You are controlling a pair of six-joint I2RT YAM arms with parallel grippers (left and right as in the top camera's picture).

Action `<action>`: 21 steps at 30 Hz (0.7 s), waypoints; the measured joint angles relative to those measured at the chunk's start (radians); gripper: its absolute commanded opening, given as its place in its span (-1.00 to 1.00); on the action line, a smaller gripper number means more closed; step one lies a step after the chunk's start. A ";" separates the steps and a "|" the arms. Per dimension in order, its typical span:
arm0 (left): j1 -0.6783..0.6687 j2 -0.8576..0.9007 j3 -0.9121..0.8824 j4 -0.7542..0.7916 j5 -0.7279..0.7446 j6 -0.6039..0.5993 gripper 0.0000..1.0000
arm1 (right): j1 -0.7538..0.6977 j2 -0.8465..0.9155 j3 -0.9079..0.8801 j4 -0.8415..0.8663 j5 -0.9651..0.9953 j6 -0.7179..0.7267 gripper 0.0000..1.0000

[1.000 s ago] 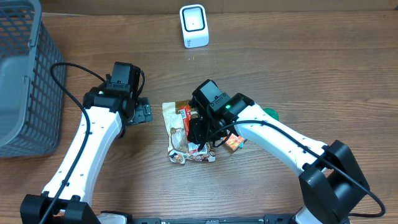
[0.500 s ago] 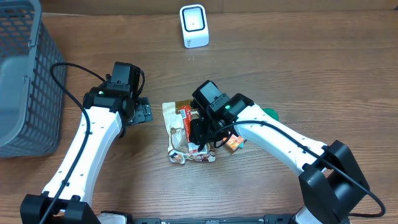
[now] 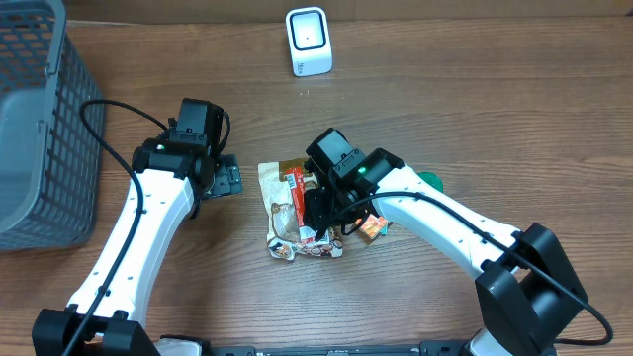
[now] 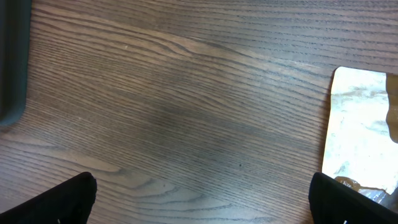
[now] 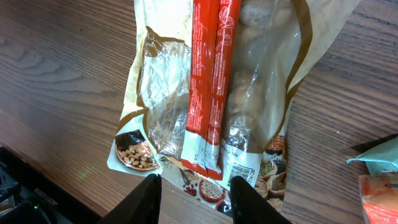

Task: Scan the item barcode
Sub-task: 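Grasp the red strip on the snack bag with the right gripper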

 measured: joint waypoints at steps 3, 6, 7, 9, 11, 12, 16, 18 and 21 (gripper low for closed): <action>0.000 0.000 0.000 0.000 0.000 0.000 0.99 | 0.000 0.000 0.000 0.000 0.001 0.000 -0.25; 0.000 0.000 0.000 0.000 0.000 0.000 1.00 | 0.000 0.000 0.000 0.000 0.003 0.007 -0.24; 0.000 0.000 0.000 0.000 0.000 0.000 1.00 | 0.000 0.000 0.000 0.001 0.004 0.013 -0.23; 0.000 0.000 0.000 0.000 0.000 0.000 1.00 | 0.001 0.000 0.000 0.002 0.005 0.022 -0.21; 0.000 0.000 0.000 0.000 0.000 0.000 0.99 | 0.003 0.000 0.000 0.007 0.007 0.030 -0.20; 0.000 0.000 0.000 0.000 0.000 0.000 1.00 | 0.006 0.001 0.000 0.011 0.007 0.034 -0.19; 0.000 0.000 0.000 0.000 0.000 0.000 1.00 | 0.029 0.015 0.000 0.018 0.013 0.041 -0.20; 0.000 0.000 0.000 0.000 0.000 0.000 1.00 | 0.040 0.022 0.000 0.018 0.023 0.053 -0.20; 0.000 0.000 0.000 0.000 0.000 0.000 1.00 | 0.046 0.027 0.000 0.022 0.039 0.071 -0.20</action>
